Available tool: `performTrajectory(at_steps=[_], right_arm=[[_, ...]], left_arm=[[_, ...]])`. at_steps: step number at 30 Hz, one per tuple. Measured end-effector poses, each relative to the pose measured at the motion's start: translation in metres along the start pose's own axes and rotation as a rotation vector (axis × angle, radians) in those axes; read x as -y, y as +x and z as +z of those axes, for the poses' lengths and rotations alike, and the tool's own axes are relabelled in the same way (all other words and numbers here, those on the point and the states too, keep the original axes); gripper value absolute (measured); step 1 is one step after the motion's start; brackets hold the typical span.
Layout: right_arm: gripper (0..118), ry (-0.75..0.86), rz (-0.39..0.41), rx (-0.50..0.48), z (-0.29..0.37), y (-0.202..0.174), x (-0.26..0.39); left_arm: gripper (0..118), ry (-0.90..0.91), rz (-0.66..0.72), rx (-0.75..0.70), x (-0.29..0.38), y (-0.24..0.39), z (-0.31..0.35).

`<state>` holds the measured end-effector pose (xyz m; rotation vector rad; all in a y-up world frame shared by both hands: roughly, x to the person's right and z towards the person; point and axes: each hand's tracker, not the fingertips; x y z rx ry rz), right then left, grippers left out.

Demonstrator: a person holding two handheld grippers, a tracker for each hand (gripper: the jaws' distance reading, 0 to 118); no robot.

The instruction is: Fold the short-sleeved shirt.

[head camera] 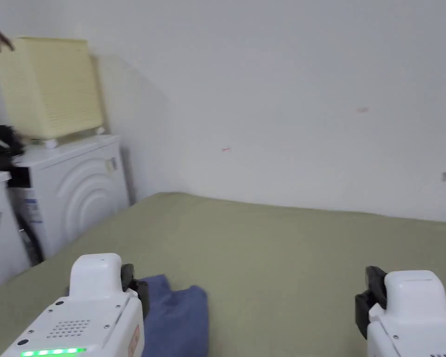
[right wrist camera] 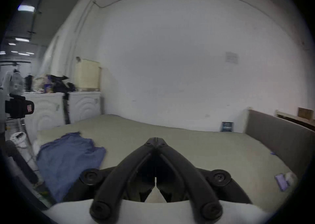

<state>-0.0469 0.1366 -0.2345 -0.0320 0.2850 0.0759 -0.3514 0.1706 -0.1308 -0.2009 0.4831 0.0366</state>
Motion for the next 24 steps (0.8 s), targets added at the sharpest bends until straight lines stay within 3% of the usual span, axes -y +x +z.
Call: performTrajectory(at_steps=[5, 9, 17, 24], right_arm=[[1, 0.007, -0.022, -0.187, -0.028, -0.069, -0.004], [1, 0.008, -0.021, -0.25, -0.039, -0.101, -0.003], [1, -0.004, 0.016, -0.261, -0.054, -0.11, 0.007], [1, -0.123, 0.023, -0.254, -0.066, -0.097, 0.053]], left_arm=[[0, -0.013, 0.034, -0.159, 0.002, -0.06, 0.008], [0, -0.029, 0.032, -0.215, 0.008, -0.082, 0.003], [0, -0.112, 0.018, -0.173, 0.022, -0.078, -0.05], [0, -0.455, 0.05, 0.032, 0.084, -0.054, -0.187]])
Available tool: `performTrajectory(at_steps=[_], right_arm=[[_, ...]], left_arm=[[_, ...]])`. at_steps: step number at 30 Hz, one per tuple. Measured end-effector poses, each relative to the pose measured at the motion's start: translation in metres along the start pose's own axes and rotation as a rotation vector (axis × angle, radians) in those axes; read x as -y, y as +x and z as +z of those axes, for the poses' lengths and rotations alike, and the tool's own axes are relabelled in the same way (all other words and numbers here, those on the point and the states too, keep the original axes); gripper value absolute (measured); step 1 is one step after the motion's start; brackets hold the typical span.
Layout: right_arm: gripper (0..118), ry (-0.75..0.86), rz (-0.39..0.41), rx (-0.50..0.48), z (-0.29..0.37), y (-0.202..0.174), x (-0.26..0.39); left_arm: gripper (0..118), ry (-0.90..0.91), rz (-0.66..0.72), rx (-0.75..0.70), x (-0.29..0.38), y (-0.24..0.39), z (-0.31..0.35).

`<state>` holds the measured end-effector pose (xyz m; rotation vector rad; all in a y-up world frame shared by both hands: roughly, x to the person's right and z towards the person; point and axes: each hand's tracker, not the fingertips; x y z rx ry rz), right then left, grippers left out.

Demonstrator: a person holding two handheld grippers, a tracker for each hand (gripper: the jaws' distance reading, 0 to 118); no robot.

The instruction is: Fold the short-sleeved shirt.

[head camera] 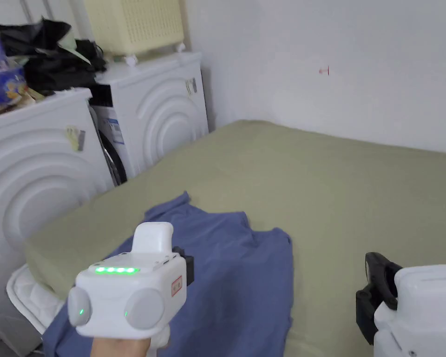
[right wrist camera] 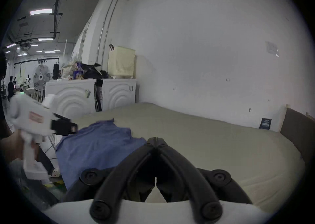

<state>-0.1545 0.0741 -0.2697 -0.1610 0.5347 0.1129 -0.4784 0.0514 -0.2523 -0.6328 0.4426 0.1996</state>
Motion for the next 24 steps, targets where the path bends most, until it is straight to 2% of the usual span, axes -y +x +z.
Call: performTrajectory(at_steps=[4, 8, 9, 10, 11, 12, 15, 18, 19, 20, 21, 22, 23, 24], right_arm=[[1, -0.106, -0.021, 0.006, -0.006, 0.011, 0.035], [1, -0.189, -0.035, 0.01, -0.011, 0.018, 0.066], [1, -0.207, -0.032, 0.014, -0.012, 0.019, 0.073], [1, -0.228, -0.032, 0.016, -0.012, 0.02, 0.079], [1, -0.244, -0.039, 0.019, -0.012, 0.022, 0.085], [1, -0.254, -0.047, 0.021, -0.012, 0.023, 0.09], [1, -0.297, -0.082, 0.029, -0.009, 0.027, 0.098], [1, -0.31, -0.087, 0.035, 0.003, 0.032, 0.1], [1, -0.311, -0.081, 0.039, 0.007, 0.035, 0.099], [1, -0.31, -0.074, 0.048, 0.013, 0.039, 0.097], [1, -0.31, -0.072, 0.062, 0.019, 0.043, 0.095], [1, -0.307, -0.076, 0.07, 0.026, 0.048, 0.093], [1, -0.3, -0.084, 0.081, 0.036, 0.054, 0.091], [1, -0.297, -0.087, 0.101, 0.045, 0.06, 0.089]], left_arm=[[0, -0.169, 0.019, 0.045, 0.006, 0.006, -0.088], [22, -0.333, -0.052, 0.07, 0.01, 0.005, -0.146], [51, -0.375, -0.057, 0.112, 0.013, 0.005, -0.155], [93, -0.413, -0.05, 0.151, 0.015, 0.004, -0.161], [113, -0.438, -0.038, 0.18, 0.018, 0.004, -0.167], [118, -0.446, -0.028, 0.186, 0.019, 0.006, -0.17], [118, -0.494, -0.012, 0.127, 0.029, 0.013, -0.187], [118, -0.494, -0.15, 0.051, 0.033, 0.033, -0.188], [116, -0.489, -0.165, 0.041, 0.031, 0.036, -0.184], [108, -0.489, -0.149, 0.054, 0.029, 0.037, -0.181], [94, -0.482, -0.153, 0.055, 0.027, 0.04, -0.174], [59, -0.439, -0.181, 0.038, 0.023, 0.044, -0.165], [19, -0.407, -0.208, 0.013, 0.021, 0.05, -0.156], [1, -0.394, -0.262, -0.044, 0.018, 0.055, -0.152]])
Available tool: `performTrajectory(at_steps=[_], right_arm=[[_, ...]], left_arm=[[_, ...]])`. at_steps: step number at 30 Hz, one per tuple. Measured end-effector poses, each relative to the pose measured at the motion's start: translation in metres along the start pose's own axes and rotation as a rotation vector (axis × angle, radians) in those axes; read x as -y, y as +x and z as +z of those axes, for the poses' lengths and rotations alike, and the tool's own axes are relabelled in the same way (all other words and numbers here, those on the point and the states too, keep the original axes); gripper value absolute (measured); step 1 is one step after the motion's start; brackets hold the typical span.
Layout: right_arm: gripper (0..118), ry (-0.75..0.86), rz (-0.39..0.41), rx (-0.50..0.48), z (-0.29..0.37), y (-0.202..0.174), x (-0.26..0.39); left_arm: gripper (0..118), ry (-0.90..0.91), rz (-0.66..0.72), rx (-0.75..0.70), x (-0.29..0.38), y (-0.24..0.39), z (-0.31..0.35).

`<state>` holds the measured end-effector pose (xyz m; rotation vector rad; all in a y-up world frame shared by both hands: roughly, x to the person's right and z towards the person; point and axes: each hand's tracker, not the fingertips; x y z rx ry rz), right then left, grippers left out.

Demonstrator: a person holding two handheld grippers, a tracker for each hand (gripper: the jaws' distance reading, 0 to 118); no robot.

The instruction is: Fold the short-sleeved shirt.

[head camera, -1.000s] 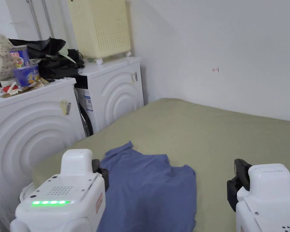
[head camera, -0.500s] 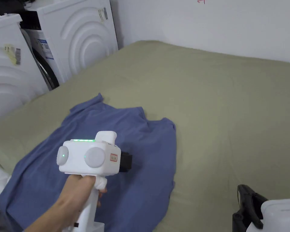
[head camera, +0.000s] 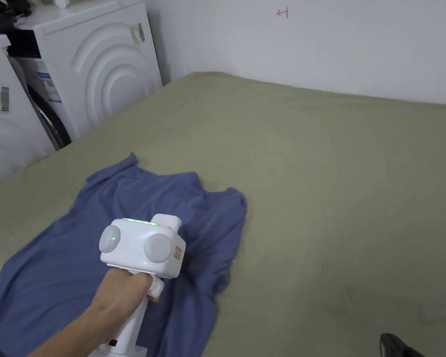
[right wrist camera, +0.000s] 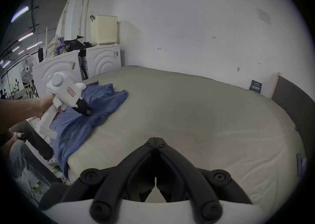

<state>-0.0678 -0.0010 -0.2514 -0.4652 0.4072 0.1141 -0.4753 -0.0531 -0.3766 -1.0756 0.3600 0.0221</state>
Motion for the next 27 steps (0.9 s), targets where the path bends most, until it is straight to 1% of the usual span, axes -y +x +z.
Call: performTrajectory(at_steps=[1, 2, 3, 5, 7, 11, 15, 20, 23, 27], right_arm=[[1, 0.003, -0.003, 0.018, 0.009, 0.006, 0.0], [1, 0.01, -0.007, 0.036, 0.019, 0.013, 0.001], [1, 0.013, -0.009, 0.061, 0.03, 0.021, 0.003], [1, 0.019, -0.017, 0.107, 0.052, 0.038, 0.006], [1, 0.018, -0.035, 0.158, 0.071, 0.054, 0.011], [1, 0.026, -0.109, 0.238, 0.106, 0.086, 0.023], [1, 0.026, -0.161, 0.306, 0.134, 0.112, 0.033], [1, 0.031, -0.191, 0.383, 0.159, 0.138, 0.042], [1, 0.033, -0.216, 0.422, 0.168, 0.151, 0.046], [1, 0.026, -0.224, 0.479, 0.173, 0.165, 0.05]], left_arm=[[1, 0.024, -0.011, -0.054, 0.0, 0.0, 0.005], [1, 0.0, -0.005, 0.0, 0.0, 0.0, 0.008], [1, -0.005, 0.004, 0.007, -0.001, 0.0, 0.017], [1, 0.042, 0.03, -0.003, -0.008, 0.003, 0.038], [1, 0.091, 0.053, 0.044, -0.015, 0.011, 0.064], [1, 0.172, -0.035, 0.122, -0.037, 0.059, 0.114], [1, 0.26, -0.111, 0.274, -0.063, 0.136, 0.164], [1, 0.328, -0.28, 0.443, -0.081, 0.263, 0.216], [1, 0.332, -0.367, 0.553, -0.079, 0.346, 0.233], [1, 0.276, -0.47, 0.686, -0.058, 0.442, 0.232]])
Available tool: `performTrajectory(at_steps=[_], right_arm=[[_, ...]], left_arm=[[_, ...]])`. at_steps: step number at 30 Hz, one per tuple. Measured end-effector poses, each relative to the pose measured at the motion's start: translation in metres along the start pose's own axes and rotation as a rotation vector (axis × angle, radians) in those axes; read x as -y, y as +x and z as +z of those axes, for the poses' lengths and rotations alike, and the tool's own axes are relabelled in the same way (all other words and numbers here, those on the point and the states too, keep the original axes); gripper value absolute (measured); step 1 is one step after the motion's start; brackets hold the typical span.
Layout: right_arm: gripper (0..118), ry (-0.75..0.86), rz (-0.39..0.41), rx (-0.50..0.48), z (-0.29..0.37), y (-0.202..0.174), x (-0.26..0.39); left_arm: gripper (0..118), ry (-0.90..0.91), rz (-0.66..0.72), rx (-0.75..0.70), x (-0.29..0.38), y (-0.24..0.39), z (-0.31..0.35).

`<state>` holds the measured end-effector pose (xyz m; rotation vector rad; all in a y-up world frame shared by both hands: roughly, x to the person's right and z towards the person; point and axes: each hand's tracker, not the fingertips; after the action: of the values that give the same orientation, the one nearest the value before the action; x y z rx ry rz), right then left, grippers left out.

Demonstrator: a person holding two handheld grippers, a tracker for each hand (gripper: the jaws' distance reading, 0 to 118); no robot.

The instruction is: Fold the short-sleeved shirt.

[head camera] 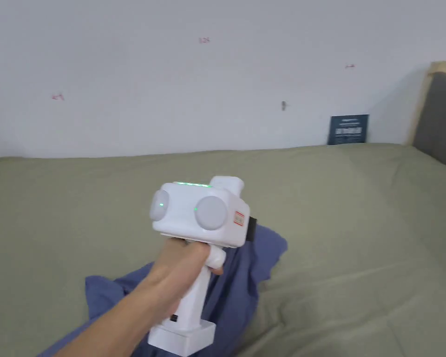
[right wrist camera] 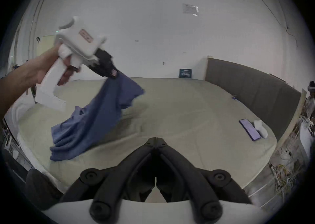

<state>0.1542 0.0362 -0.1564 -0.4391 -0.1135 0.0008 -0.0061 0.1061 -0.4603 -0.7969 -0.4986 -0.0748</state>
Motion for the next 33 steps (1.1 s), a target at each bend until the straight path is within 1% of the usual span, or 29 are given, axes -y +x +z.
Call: performTrajectory(at_steps=[2, 4, 8, 10, 11, 12, 13, 14, 15, 16, 17, 18, 19, 20, 22, 23, 24, 25, 26, 27, 28, 30, 31, 32, 33], right_arm=[[1, -0.009, -0.009, 0.015, -0.003, 0.006, 0.002], [1, -0.026, -0.011, 0.028, -0.009, 0.01, 0.004], [1, -0.068, -0.014, 0.035, -0.023, 0.013, 0.011], [1, -0.075, -0.012, 0.033, -0.029, 0.014, 0.013], [1, -0.081, -0.008, 0.032, -0.031, 0.013, 0.013], [1, -0.083, -0.006, 0.029, -0.032, 0.013, 0.012], [1, -0.082, -0.005, 0.029, -0.033, 0.012, 0.012], [1, -0.079, -0.004, 0.029, -0.032, 0.01, 0.009], [1, -0.075, -0.002, 0.022, -0.031, 0.01, 0.007], [1, -0.066, 0.0, 0.019, -0.029, 0.009, 0.004], [1, -0.051, 0.004, 0.02, -0.026, 0.007, 0.001], [1, -0.036, 0.006, 0.017, -0.022, 0.006, -0.002], [1, -0.023, 0.006, 0.013, -0.018, 0.005, -0.005], [1, -0.004, 0.004, 0.01, -0.013, 0.004, -0.008], [1, 0.027, 0.008, 0.011, -0.002, 0.001, -0.014], [1, 0.042, 0.004, 0.003, 0.005, -0.001, -0.017], [1, 0.054, -0.004, -0.005, 0.01, -0.003, -0.018], [1, 0.062, -0.006, -0.008, 0.016, -0.005, -0.02], [1, 0.077, -0.005, -0.014, 0.022, -0.007, -0.022], [1, 0.1, 0.001, -0.019, 0.028, -0.01, -0.023], [1, 0.116, 0.01, -0.021, 0.033, -0.013, -0.024], [1, 0.158, 0.042, -0.018, 0.044, -0.018, -0.025], [1, 0.178, 0.053, -0.009, 0.049, -0.022, -0.024], [1, 0.184, 0.055, -0.009, 0.052, -0.024, -0.025], [1, 0.189, 0.056, -0.011, 0.055, -0.026, -0.025]], left_arm=[[1, -0.041, -0.022, 0.04, 0.008, 0.025, -0.033], [1, -0.096, -0.038, 0.014, 0.023, 0.036, -0.068], [1, -0.222, 0.011, -0.018, 0.057, 0.03, -0.122], [3, -0.224, 0.009, -0.029, 0.066, 0.025, -0.131], [11, -0.221, 0.015, -0.025, 0.068, 0.02, -0.13], [40, -0.201, 0.03, 0.0, 0.07, 0.015, -0.126], [101, -0.178, 0.034, 0.0, 0.07, 0.011, -0.12], [118, -0.152, 0.037, -0.026, 0.07, 0.009, -0.107], [118, -0.122, 0.05, -0.032, 0.072, 0.003, -0.095], [116, -0.07, 0.063, -0.01, 0.074, -0.001, -0.074], [114, -0.031, 0.082, -0.02, 0.076, -0.007, -0.053], [108, -0.011, 0.106, -0.047, 0.088, -0.009, -0.029], [106, 0.044, 0.121, -0.064, 0.097, -0.013, -0.004], [106, 0.119, 0.135, -0.067, 0.108, -0.018, 0.026], [106, 0.235, 0.155, -0.146, 0.114, -0.018, 0.093], [105, 0.308, 0.148, -0.174, 0.129, -0.019, 0.127], [102, 0.368, 0.154, -0.212, 0.143, -0.019, 0.156], [96, 0.425, 0.168, -0.254, 0.16, -0.018, 0.186], [87, 0.473, 0.177, -0.279, 0.174, -0.017, 0.21], [76, 0.515, 0.203, -0.314, 0.189, -0.017, 0.232], [53, 0.549, 0.216, -0.34, 0.202, -0.017, 0.25], [0, 0.589, 0.196, -0.436, 0.222, -0.015, 0.276], [0, 0.622, 0.193, -0.493, 0.231, -0.014, 0.285], [0, 0.613, 0.179, -0.521, 0.238, -0.016, 0.294], [0, 0.592, 0.175, -0.515, 0.243, -0.019, 0.299]])
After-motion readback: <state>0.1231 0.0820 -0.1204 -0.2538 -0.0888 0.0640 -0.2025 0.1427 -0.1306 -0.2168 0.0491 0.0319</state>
